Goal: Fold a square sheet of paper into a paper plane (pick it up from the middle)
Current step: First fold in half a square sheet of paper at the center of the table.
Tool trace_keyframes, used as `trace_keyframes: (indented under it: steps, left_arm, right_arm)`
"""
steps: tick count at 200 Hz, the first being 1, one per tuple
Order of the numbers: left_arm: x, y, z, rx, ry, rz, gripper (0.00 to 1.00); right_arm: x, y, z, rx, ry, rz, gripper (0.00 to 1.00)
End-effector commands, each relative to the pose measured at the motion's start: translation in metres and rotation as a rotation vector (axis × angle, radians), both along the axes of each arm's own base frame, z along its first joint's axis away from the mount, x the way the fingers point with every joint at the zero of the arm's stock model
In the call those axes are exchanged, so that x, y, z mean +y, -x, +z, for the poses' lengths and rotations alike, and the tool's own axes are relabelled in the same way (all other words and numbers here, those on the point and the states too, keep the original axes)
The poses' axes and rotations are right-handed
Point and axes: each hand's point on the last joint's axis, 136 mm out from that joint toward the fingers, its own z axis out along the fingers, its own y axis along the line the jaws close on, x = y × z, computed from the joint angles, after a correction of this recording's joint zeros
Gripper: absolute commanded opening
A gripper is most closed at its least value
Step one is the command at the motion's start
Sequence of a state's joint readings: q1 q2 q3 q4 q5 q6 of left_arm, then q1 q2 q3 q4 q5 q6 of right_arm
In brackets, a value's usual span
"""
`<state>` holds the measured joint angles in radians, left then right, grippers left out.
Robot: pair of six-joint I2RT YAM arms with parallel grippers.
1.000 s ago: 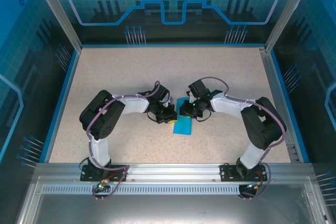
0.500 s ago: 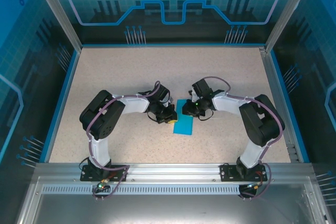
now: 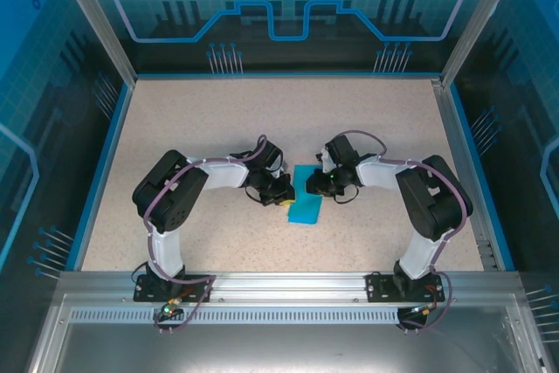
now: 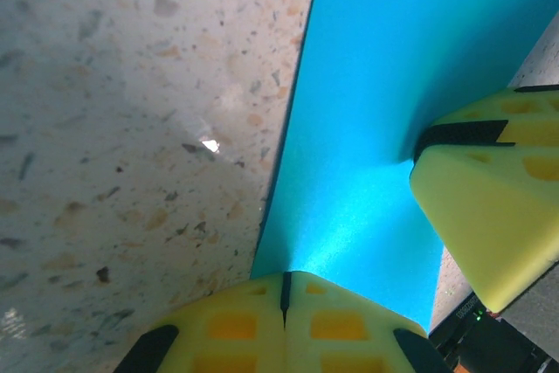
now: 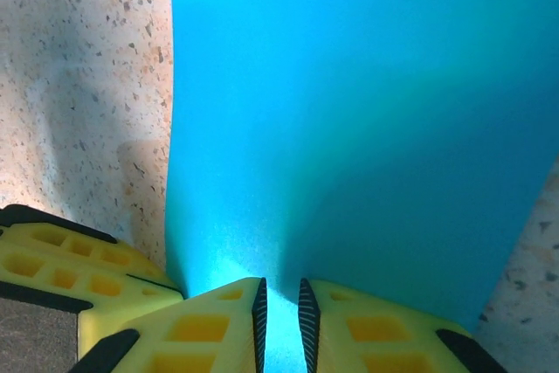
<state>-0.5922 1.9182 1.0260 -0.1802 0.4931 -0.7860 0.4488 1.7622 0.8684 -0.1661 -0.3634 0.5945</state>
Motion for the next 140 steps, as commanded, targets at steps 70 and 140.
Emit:
trace_keyframes:
  steps: [70,140]
  left_arm:
    - [0.057,0.045,-0.077,0.160,-0.333,0.035,0.05]
    - [0.056,0.045,-0.077,0.158,-0.330,0.032,0.04]
  right_arm:
    - [-0.040,0.008,-0.012,-0.040,-0.089,-0.050,0.22]
    - [-0.027,-0.012,0.044,-0.163,-0.125,-0.062,0.23]
